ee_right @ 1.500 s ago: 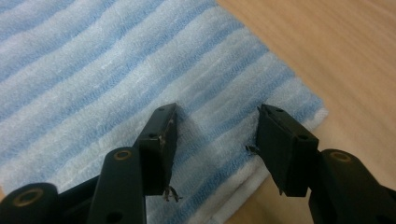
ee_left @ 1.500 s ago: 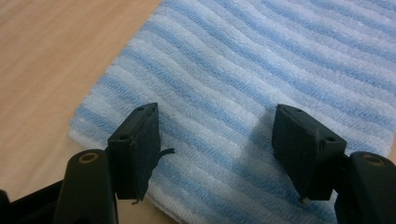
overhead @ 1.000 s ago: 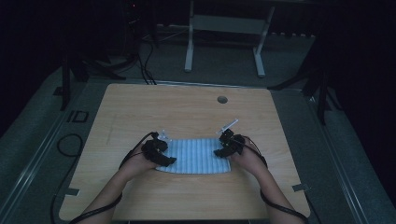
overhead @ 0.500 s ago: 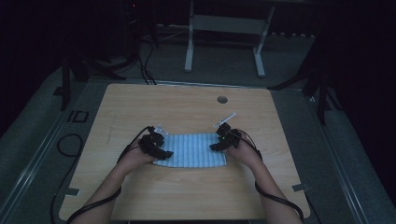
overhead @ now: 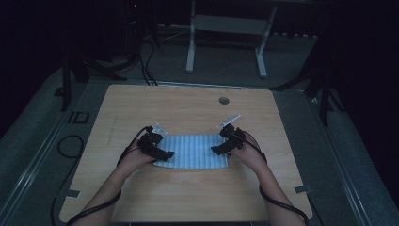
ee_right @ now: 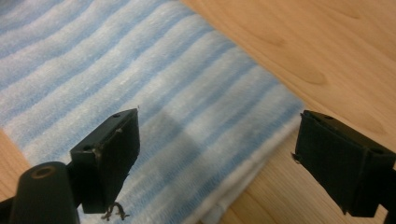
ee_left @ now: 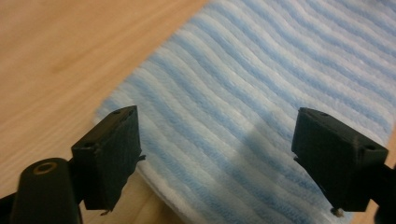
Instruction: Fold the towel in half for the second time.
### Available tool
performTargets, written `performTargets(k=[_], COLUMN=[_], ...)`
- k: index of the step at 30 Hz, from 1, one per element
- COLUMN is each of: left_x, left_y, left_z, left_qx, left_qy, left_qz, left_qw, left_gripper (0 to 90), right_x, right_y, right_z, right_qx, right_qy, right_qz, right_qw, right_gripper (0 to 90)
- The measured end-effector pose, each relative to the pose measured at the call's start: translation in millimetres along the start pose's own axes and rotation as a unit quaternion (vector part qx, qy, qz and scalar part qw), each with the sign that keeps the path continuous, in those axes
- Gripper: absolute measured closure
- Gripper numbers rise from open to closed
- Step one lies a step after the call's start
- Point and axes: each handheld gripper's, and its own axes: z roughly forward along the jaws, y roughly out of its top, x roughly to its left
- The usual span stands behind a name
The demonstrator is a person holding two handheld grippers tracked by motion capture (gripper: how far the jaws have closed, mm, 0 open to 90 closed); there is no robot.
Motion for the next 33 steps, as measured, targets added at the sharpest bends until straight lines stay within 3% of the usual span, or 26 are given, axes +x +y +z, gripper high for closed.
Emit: performTargets(k=[7,12,16,20,26,29,30,33], left_x=[-3.1,-2.7,-0.7,-1.4,1.5,1.5,1.6,2.4], left_y=[-9.8,-22.1,-35.3,-46.8,-62.3,-70.1,-73.1,-80.6], left_z=[-8.1,-16.5,-24.4,-30.5,-43.8,-49.1,-50.8,-53.9], left_qx=[-0.012,-0.031,-0.048,-0.050,-0.073,-0.075,-0.077,-0.074], left_qy=[-0.005,-0.005,-0.008,-0.001,0.011,0.011,0.011,0.014], left_qz=[-0.005,-0.009,-0.034,-0.037,-0.056,-0.061,-0.063,-0.064], left_qw=[0.9999,0.9995,0.9983,0.9981,0.9958,0.9952,0.9950,0.9951], left_gripper=[10.3,8.7,8.7,8.7,8.7,8.2,7.8,7.8], right_x=[-4.2,-7.5,-10.6,-15.5,-24.4,-29.3,-30.7,-32.4], right_y=[-17.7,-34.4,-47.5,-62.6,-85.7,-100.7,-104.7,-111.6], right_z=[-4.3,-12.0,-20.3,-27.3,-31.9,-37.6,-39.7,-42.7], right_qx=[-0.010,-0.041,-0.065,-0.079,-0.105,-0.137,-0.146,-0.150], right_qy=[0.001,-0.001,-0.009,-0.012,-0.017,-0.039,-0.036,-0.045], right_qz=[0.008,0.019,0.021,0.032,0.046,0.049,0.052,0.054], right_qw=[0.9999,0.9990,0.9976,0.9962,0.9933,0.9886,0.9873,0.9861], right_gripper=[11.0,11.0,11.1,11.2,12.9,14.0,13.7,13.8])
